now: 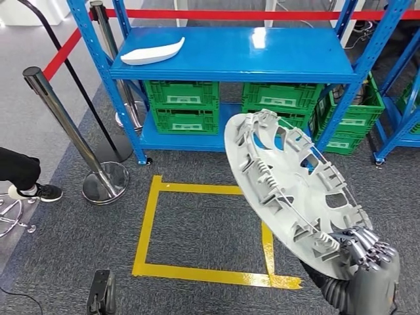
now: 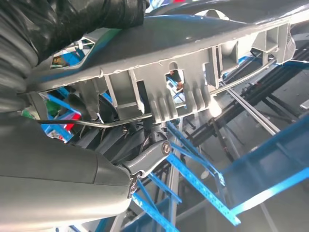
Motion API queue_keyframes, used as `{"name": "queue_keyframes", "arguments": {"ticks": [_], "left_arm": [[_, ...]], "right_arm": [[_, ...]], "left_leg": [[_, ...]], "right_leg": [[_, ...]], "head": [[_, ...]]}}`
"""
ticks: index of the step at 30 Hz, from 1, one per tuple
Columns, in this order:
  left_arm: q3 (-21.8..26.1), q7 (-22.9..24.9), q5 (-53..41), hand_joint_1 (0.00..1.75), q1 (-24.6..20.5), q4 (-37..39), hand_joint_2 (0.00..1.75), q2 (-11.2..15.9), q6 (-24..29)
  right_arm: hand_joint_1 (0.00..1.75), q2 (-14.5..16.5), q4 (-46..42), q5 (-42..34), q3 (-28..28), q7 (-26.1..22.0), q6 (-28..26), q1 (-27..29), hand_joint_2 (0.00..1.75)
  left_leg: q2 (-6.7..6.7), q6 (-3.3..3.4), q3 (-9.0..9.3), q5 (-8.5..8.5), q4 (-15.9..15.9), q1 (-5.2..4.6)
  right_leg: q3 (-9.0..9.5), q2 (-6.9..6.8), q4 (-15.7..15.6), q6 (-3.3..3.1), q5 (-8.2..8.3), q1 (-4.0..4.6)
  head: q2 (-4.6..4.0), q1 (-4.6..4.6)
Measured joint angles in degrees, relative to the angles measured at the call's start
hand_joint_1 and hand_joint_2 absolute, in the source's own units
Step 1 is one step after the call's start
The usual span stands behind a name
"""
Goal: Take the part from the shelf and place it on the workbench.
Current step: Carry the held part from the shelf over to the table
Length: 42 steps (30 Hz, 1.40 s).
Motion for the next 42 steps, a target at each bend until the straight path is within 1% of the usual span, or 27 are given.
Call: {"name": "queue_keyframes", "arguments": {"ticks": [3,4,5,6,8,10,11,12,14,15,16,18,19,20,22,24,26,27,29,30,32,34,35,37,38,40,42], "left_arm": [[0.0,0.0,0.0,0.00,0.2,0.0,0.00,0.0,0.0],[0.0,0.0,0.0,0.00,0.1,0.0,0.00,0.0,0.0],[0.0,0.0,0.0,0.00,0.1,0.0,0.00,0.0,0.0],[0.0,0.0,0.0,0.00,0.1,0.0,0.00,-0.1,0.0],[0.0,0.0,0.0,0.00,0.1,0.0,0.00,-0.1,0.0],[0.0,0.0,-0.1,0.00,0.0,0.0,0.00,0.0,0.0],[0.0,-0.1,-0.1,0.00,0.0,-0.1,0.00,0.0,0.1],[0.0,-0.1,-0.1,0.00,-0.1,-0.1,0.00,0.1,0.1],[0.0,-0.1,-0.2,0.00,-0.1,-0.1,0.00,-0.1,0.1],[0.0,-0.1,-0.2,0.00,0.0,-0.1,0.00,-0.1,0.1],[0.0,-0.1,-0.3,0.00,0.0,-0.1,0.00,-0.1,0.1],[0.0,-0.1,-0.3,0.00,0.0,-0.1,0.00,0.0,0.2],[0.0,-0.1,-0.4,0.00,0.0,-0.1,0.00,0.0,0.1],[0.0,-0.1,-0.4,0.00,0.0,-0.1,0.00,0.0,0.1],[0.0,-0.1,-0.4,0.00,0.0,-0.1,0.00,0.0,0.1],[0.0,-0.1,-0.5,0.00,0.0,-0.1,0.00,-0.1,0.1],[0.0,-0.1,-0.5,0.00,0.0,-0.1,0.00,-0.1,0.1],[0.0,-0.1,-0.5,0.00,0.0,-0.1,0.00,-0.1,0.1],[0.0,-0.1,-0.5,0.00,0.1,-0.1,0.00,0.0,0.1],[0.0,-0.1,-0.5,0.00,0.2,-0.1,0.00,0.0,0.1],[0.0,-0.1,-0.5,0.00,0.4,-0.1,0.00,0.1,0.2],[0.0,-0.1,-0.5,0.00,0.4,-0.1,0.00,0.1,0.2],[0.0,-0.1,-0.5,0.00,0.4,-0.1,0.00,0.1,0.2],[0.0,-0.1,-0.6,0.00,0.4,-0.1,0.00,0.1,0.2],[0.0,-0.1,-0.6,0.00,0.3,-0.1,0.00,0.1,0.2],[0.0,-0.2,-0.8,0.00,0.2,-0.1,0.00,0.1,0.1],[0.0,-0.5,-1.0,0.00,0.0,-0.1,0.00,0.1,0.1]], "right_arm": [[1.75,0.0,0.0,-0.1,0.0,0.0,0.0,0.0,1.75],[1.75,0.0,0.0,-0.1,0.0,0.0,0.0,0.0,1.75],[1.75,0.0,0.0,-0.1,0.0,0.0,0.0,0.0,1.75],[1.75,0.0,0.0,-0.1,0.0,0.0,0.0,0.0,1.75],[1.75,0.0,0.0,-0.1,0.0,0.0,0.0,0.0,1.75],[1.75,0.0,0.0,-0.1,0.0,0.0,0.0,0.0,1.75],[1.75,0.0,0.0,-0.1,0.0,0.1,0.0,0.0,1.75],[1.75,0.0,0.0,0.0,0.0,0.0,0.0,0.0,1.75],[1.75,0.0,-0.1,0.0,0.0,0.0,0.0,0.0,1.75],[1.75,0.0,-0.1,0.1,0.0,0.0,0.0,0.1,1.75],[1.75,0.0,-0.1,0.1,0.0,0.1,0.0,0.1,1.75],[1.75,0.0,-0.1,0.1,0.0,0.1,0.0,0.2,1.75],[1.75,0.0,-0.1,0.1,0.0,0.1,0.0,0.2,1.75],[1.75,0.0,-0.1,0.1,0.0,0.1,0.0,0.2,1.75],[1.75,0.0,0.0,0.1,-0.1,0.1,0.0,0.2,1.75],[1.75,0.0,0.0,0.1,-0.1,0.1,0.0,0.1,1.75],[1.75,0.0,-0.1,0.0,-0.1,0.1,0.0,-0.1,1.75],[1.75,0.0,-0.1,0.0,-0.1,0.1,0.0,-0.2,1.75],[1.75,0.0,-0.1,0.0,0.0,0.1,0.0,-0.3,1.75],[1.75,0.0,-0.1,0.0,0.0,0.1,0.0,-0.3,1.75],[1.75,0.0,0.0,0.0,-0.1,0.1,0.0,-0.4,1.75],[1.75,0.0,0.0,-0.1,-0.1,0.1,0.0,-0.4,1.75],[1.75,0.0,0.0,-0.1,-0.1,0.0,0.0,-0.4,1.75],[1.75,0.0,0.0,0.0,-0.1,0.0,0.0,-0.3,1.75],[1.75,0.0,0.0,0.0,-0.1,0.0,0.0,-0.3,1.75],[1.75,0.0,-0.1,0.2,-0.1,0.0,0.0,-0.2,1.75],[1.75,0.0,-0.1,0.4,-0.1,0.0,-0.1,-0.1,1.75]], "left_leg": [[-0.08,-0.75,-1.37,-8.86,9.2,0.27],[-0.09,-0.83,-1.64,-10.38,12.7,0.30],[-0.09,-0.80,-1.44,-10.48,15.2,0.32],[-0.09,-0.67,-0.54,-9.29,15.7,0.33],[-0.17,-0.05,3.54,-6.39,11.5,0.26],[-0.34,0.73,8.90,-6.38,3.6,0.02],[-0.42,1.00,10.56,-6.93,0.7,-0.16],[-0.45,1.21,11.27,-7.25,-1.1,-0.34],[-0.29,1.66,10.45,-6.38,-2.2,-0.40],[-0.15,2.03,9.76,-5.66,-2.5,-0.30],[-0.01,2.35,8.94,-4.87,-2.8,-0.18],[0.14,2.79,7.20,-3.34,-2.9,-0.15],[0.17,2.82,6.28,-2.58,-2.8,-0.21],[0.20,2.81,5.36,-1.83,-2.8,-0.26],[0.26,2.62,3.37,-0.29,-2.7,-0.30],[0.26,2.25,1.63,1.18,-2.4,-0.35],[0.19,1.81,0.66,2.54,-2.0,-0.47],[0.18,1.57,0.42,3.21,-2.0,-0.47],[0.06,0.98,0.01,4.18,-2.1,-0.31],[-0.05,0.60,-0.34,3.25,-1.6,-0.22],[-0.26,-0.09,-1.27,-2.18,2.3,0.04],[-0.26,-0.56,-2.02,-8.25,9.7,0.35],[-0.25,-0.71,-2.02,-9.22,13.1,0.48],[-0.25,-0.79,-0.33,-7.08,15.3,0.67],[-0.27,-0.72,1.70,-5.44,13.5,0.73],[-0.43,-0.33,7.34,-5.29,5.8,0.73],[-0.59,0.17,10.92,-7.24,-0.4,0.47]], "right_leg": [[-2.18,-0.30,0.5,-0.97,1.99,0.16],[-3.09,-0.36,1.0,-1.08,2.61,0.26],[-4.14,-0.40,1.5,-1.16,3.17,0.35],[-5.38,-0.41,2.0,-1.17,3.64,0.45],[-7.56,-0.37,3.1,-1.09,4.46,0.62],[-8.98,-0.35,3.8,-0.75,5.26,0.84],[-9.43,-0.38,3.9,-0.50,5.79,0.83],[-9.82,-0.42,3.9,-0.19,6.41,0.79],[-10.67,-0.37,3.7,0.48,7.19,0.63],[-11.27,-0.25,4.3,0.80,6.19,0.59],[-12.03,-0.13,5.7,1.08,4.01,0.55],[-13.40,0.01,11.4,1.47,-2.00,0.35],[-13.76,0.01,14.8,1.62,-3.86,0.29],[-13.61,0.02,17.4,1.72,-4.12,0.27],[-11.28,0.02,18.0,1.78,-0.87,0.27],[-5.24,0.01,11.4,1.64,1.62,0.28],[1.11,0.08,2.3,1.26,0.00,0.39],[2.64,0.12,-0.4,1.04,-0.95,0.51],[2.09,0.04,-1.1,0.31,-0.64,0.60],[1.41,-0.05,-1.0,-0.13,-0.02,0.55],[-0.25,-0.29,-0.8,-0.99,1.41,0.42],[-2.07,-0.31,-0.3,-1.34,2.80,0.49],[-3.12,-0.32,0.2,-1.32,3.48,0.52],[-5.53,-0.32,1.3,-1.14,4.61,0.52],[-6.76,-0.31,1.9,-1.00,5.03,0.50],[-8.59,-0.32,3.0,-0.57,5.61,0.54],[-9.63,-0.38,3.6,0.06,6.32,0.57]], "head": [[0.00,-0.23],[0.00,-0.23],[0.00,-0.24],[0.00,-0.25],[0.00,-0.25],[0.00,-0.22],[0.00,-0.22],[0.00,-0.20],[0.00,-0.20],[0.00,-0.14],[0.01,-0.02],[0.01,0.28],[0.01,0.39],[0.00,0.45],[0.00,0.49],[0.00,0.49],[0.00,0.43],[0.00,0.39],[0.00,0.36],[0.00,0.33],[0.00,0.14],[0.00,-0.07],[0.00,-0.07],[0.00,-0.09],[0.00,-0.09],[0.00,-0.06],[0.00,-0.03]]}}
